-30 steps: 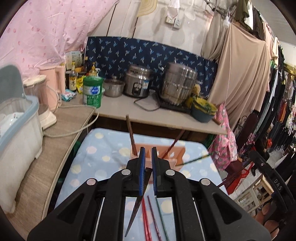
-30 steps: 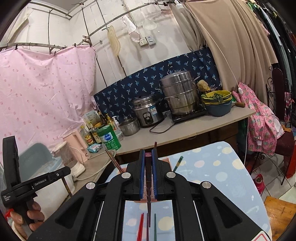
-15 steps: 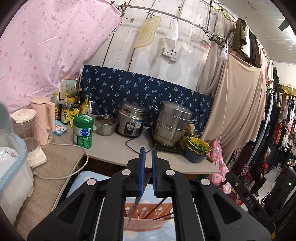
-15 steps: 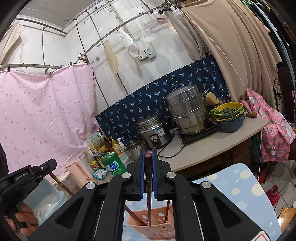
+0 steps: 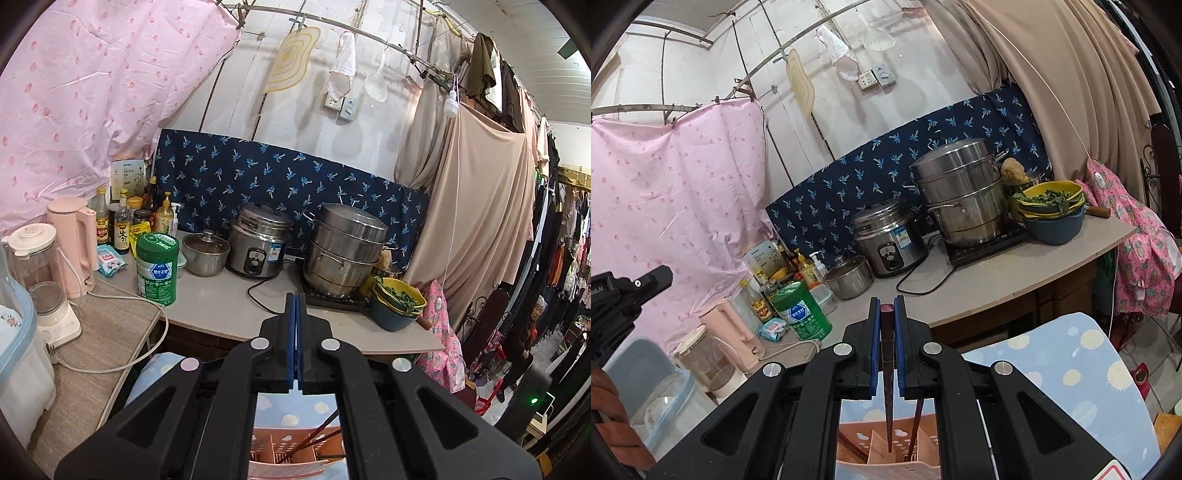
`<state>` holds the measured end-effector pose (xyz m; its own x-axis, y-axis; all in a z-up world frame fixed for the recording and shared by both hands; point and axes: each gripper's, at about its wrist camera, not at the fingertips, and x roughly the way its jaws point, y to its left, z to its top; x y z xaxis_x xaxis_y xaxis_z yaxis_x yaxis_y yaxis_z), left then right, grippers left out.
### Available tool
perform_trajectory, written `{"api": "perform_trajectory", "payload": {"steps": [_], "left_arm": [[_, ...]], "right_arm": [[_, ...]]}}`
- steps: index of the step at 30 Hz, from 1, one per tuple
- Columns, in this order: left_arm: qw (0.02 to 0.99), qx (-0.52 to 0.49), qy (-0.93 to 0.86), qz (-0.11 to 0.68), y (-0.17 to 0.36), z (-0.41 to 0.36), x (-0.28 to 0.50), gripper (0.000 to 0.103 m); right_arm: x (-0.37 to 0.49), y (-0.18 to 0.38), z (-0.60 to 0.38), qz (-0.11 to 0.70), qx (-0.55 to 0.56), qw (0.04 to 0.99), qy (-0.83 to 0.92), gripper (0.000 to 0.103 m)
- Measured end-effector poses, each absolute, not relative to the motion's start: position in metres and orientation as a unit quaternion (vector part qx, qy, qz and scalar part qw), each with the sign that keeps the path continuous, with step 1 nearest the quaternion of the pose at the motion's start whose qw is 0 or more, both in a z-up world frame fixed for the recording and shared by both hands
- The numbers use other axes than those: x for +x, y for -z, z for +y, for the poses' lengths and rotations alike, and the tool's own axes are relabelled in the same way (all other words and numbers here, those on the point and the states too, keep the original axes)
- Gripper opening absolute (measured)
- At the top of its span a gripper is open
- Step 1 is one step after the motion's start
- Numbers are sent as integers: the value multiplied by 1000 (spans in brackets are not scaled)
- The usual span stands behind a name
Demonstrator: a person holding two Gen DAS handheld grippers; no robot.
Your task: Organize utensils
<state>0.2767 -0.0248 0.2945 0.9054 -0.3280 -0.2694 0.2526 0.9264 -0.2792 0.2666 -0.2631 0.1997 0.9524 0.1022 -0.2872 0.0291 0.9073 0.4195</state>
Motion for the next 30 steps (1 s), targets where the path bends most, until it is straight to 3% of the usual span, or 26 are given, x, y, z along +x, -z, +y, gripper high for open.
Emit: {"api": "perform_trajectory", "payload": {"steps": [12,18,22,30], "left_arm": [[968,-100,149,175,-272,-20,268,0],[964,-77,121,224,-223,-8,258,0],[958,-61,102,260,-188,2,252,1],[942,-38,56,330,-117,21,237,1]], "right_arm": [[271,-154,-255,199,193,961,-18,7],[270,-136,-256,221,194,955,-22,7],[259,-136,-260,214,197,957,-11,19],[221,-132,-256,216,175,960,-11,20]]}}
